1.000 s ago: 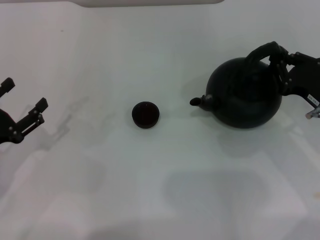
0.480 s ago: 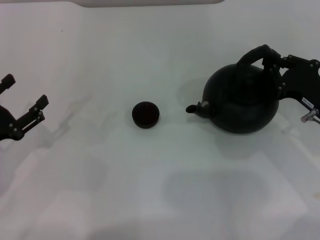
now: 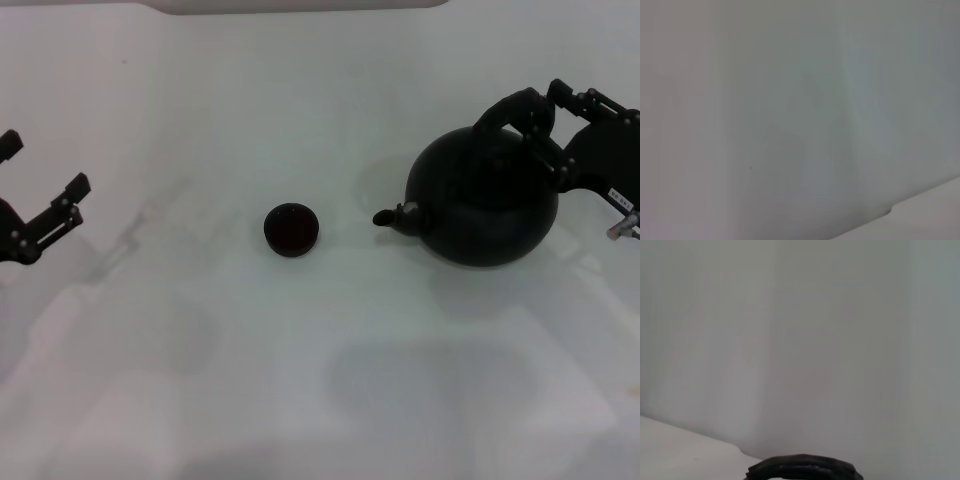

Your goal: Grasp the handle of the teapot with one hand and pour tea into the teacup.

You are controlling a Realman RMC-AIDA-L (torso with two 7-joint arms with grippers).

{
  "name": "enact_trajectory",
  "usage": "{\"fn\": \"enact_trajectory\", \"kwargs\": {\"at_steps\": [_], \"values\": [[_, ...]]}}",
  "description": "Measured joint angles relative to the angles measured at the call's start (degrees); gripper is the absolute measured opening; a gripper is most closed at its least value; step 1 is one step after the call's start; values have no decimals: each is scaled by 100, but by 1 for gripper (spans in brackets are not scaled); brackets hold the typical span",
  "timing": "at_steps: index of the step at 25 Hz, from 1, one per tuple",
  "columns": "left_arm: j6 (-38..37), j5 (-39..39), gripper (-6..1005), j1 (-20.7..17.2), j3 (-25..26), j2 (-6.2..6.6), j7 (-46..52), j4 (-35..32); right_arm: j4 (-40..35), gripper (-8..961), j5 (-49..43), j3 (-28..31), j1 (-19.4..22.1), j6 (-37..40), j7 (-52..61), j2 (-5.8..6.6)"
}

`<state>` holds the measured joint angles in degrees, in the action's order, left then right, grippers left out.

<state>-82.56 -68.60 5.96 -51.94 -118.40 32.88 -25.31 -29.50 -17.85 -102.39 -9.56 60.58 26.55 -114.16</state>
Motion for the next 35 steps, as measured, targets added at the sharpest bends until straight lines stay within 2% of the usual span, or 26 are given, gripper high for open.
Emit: {"fn": "enact_trajectory", "kwargs": {"at_steps": [3, 6, 11, 14, 19, 23, 27, 31, 35], "values": [[15, -2, 862, 1, 1, 7, 12, -52, 16, 328, 2, 0, -5, 3, 2, 16], [18, -3, 862, -1, 3, 25, 25, -131, 49, 572, 11, 52, 50, 5, 2, 52], [29, -24, 862, -34, 10, 117, 331, -279, 60, 768, 7, 126, 257, 8, -37, 147], [41, -119, 861, -57, 10, 196, 635, -381, 60, 766, -2, 143, 416, 103, -41, 211], [47, -163, 861, -120, 150, 216, 875, -572, 65, 764, -7, 455, 685, 561, -161, 224], [48, -167, 862, -128, 543, 115, 966, -687, 122, 764, -9, 1096, 832, 898, -495, 165], [69, -165, 862, -91, 655, -3, 1122, -939, 356, 764, 10, 1899, 846, 1480, -671, 76], [107, -122, 861, 86, 660, -16, 1323, -849, 516, 764, 9, 2483, 800, 2046, -741, 34], [123, -150, 861, 216, 631, -31, 1387, -620, 530, 764, 9, 2692, 766, 2268, -791, 21]]}}
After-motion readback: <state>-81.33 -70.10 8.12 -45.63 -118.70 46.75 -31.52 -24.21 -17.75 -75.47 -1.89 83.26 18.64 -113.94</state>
